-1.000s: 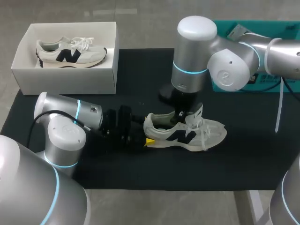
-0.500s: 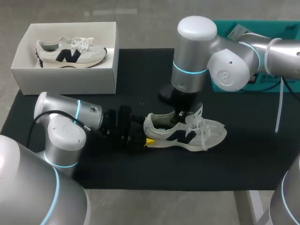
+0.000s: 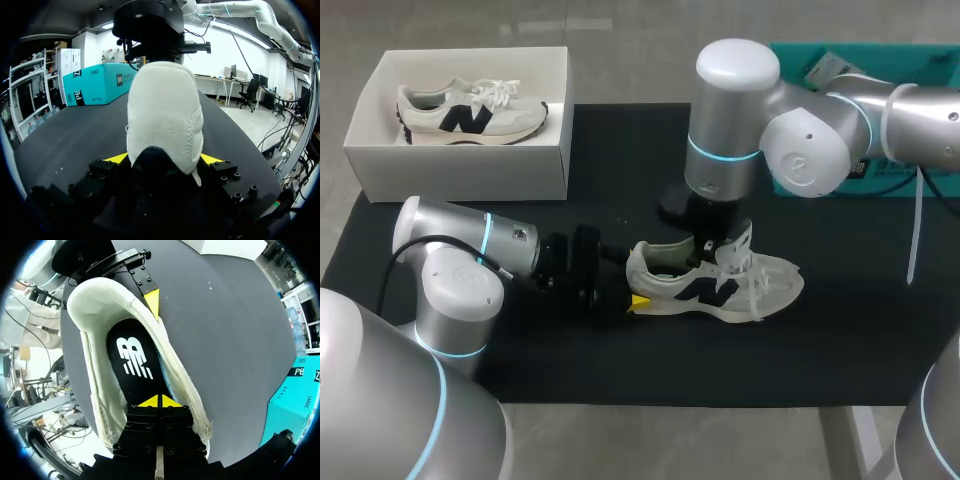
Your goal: Take the shoe out of the shoebox, open the shoe tongue, remove and reinsert the insole, then place the shoe into the shoebox
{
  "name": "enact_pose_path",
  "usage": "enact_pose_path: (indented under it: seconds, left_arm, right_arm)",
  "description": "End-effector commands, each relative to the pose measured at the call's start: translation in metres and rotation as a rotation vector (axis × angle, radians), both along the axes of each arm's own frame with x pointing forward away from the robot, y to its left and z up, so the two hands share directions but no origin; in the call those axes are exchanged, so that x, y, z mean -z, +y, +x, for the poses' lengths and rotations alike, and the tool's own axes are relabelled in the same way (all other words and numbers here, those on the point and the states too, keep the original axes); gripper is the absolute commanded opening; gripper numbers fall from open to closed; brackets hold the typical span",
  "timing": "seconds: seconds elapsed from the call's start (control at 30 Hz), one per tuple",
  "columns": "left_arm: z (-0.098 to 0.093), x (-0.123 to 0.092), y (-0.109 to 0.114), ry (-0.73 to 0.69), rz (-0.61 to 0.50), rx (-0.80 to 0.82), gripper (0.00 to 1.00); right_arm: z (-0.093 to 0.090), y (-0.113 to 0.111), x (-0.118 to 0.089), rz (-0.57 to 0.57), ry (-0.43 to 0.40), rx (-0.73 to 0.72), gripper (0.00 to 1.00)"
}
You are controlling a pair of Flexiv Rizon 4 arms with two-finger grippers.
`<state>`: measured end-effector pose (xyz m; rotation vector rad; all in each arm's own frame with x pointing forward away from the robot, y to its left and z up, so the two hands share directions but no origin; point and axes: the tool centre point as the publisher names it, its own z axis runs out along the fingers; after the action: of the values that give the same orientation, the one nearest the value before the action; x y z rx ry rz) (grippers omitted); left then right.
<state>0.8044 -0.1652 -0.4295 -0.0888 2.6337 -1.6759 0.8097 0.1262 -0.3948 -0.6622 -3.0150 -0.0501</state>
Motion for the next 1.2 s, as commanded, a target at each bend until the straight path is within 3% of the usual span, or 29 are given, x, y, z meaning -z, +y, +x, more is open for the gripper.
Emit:
enact_pose_path:
  seconds: [0.03,0.1,0.4,0.63,0.9,1.2]
  left_arm:
    - [0.0,0.002,-0.001,0.0,0.002,0.0,0.0]
    - [0.0,0.002,-0.001,0.0,0.002,0.0,0.0]
    - [0.0,0.002,-0.001,0.0,0.002,0.0,0.0]
    - [0.0,0.002,-0.001,0.0,0.002,0.0,0.0]
    - [0.0,0.002,-0.001,0.0,0.002,0.0,0.0]
    - [0.0,0.002,-0.001,0.0,0.002,0.0,0.0]
  right_arm:
    - [0.009,0.005,0.005,-0.025,0.016,-0.019,0.15]
    - [0.012,0.005,0.005,-0.032,0.017,-0.031,0.21]
    - [0.02,0.011,0.012,-0.031,0.037,-0.072,0.15]
    - [0.016,0.017,0.019,-0.032,0.066,-0.1,0.22]
    - [0.011,0.015,0.027,-0.022,0.1,-0.112,0.34]
    - [-0.001,0.008,0.03,-0.031,0.154,-0.144,0.55]
